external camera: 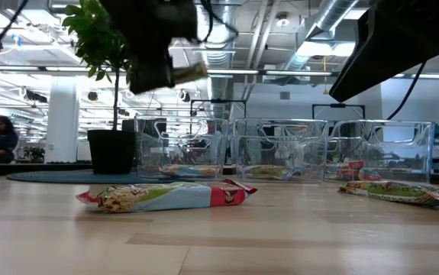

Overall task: Pick and place Granola Bars by type
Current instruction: Put the yellow granola bar into the left transparent bin

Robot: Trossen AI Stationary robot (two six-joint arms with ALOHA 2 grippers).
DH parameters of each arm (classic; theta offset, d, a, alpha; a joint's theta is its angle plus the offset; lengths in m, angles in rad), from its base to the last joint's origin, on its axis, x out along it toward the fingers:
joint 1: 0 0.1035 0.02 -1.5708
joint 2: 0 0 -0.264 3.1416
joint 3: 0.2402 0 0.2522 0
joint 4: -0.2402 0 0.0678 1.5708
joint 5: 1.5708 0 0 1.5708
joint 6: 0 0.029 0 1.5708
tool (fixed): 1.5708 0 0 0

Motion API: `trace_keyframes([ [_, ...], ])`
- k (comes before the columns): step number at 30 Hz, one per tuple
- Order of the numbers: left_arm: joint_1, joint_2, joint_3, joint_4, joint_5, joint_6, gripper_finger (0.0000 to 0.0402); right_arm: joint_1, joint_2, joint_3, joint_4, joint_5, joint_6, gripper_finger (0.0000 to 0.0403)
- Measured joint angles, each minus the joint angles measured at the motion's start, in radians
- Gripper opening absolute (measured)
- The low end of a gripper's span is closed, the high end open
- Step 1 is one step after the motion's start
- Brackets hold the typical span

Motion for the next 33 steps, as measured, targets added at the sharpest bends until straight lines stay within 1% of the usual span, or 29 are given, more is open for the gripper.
trace_keyframes([
  [4,0.127,0.0,0.0,0.033,0.082,0.059,0.0122,0.0,0.0,0.0,0.0,0.0,0.0,0.0127],
  [7,0.192,0.0,0.0,0.107,0.158,0.135,0.0122,0.0,0.0,0.0,0.001,0.0,0.0,0.0127],
  [13,0.255,0.0,0.0,0.341,0.277,0.336,0.0122,0.0,0.0,0.0,0.001,0.0,-0.001,0.0127],
  [17,0.3,-0.001,0.001,0.447,0.38,0.417,0.0122,0.0,0.0,0.0,0.001,0.0,-0.001,0.0127],
  [19,0.328,-0.001,0.001,0.468,0.422,0.427,0.0122,0.0,0.0,0.0,0.001,0.0,-0.001,0.0127],
  [24,0.388,-0.001,0.001,0.467,0.461,0.426,0.0122,0.0,0.0,0.0,0.001,0.0,-0.001,0.0127],
  [28,0.42,-0.002,0.001,0.466,0.538,0.413,0.0124,0.0,0.0,0.0,0.001,0.0,-0.001,0.0127],
  [31,0.428,-0.002,0.001,0.457,0.561,0.409,0.0135,0.0,0.0,0.0,0.001,0.0,-0.001,0.0127],
  [33,0.428,-0.002,0.001,0.451,0.559,0.407,0.0147,0.0,0.0,0.0,0.001,0.0,-0.001,0.0127],
])
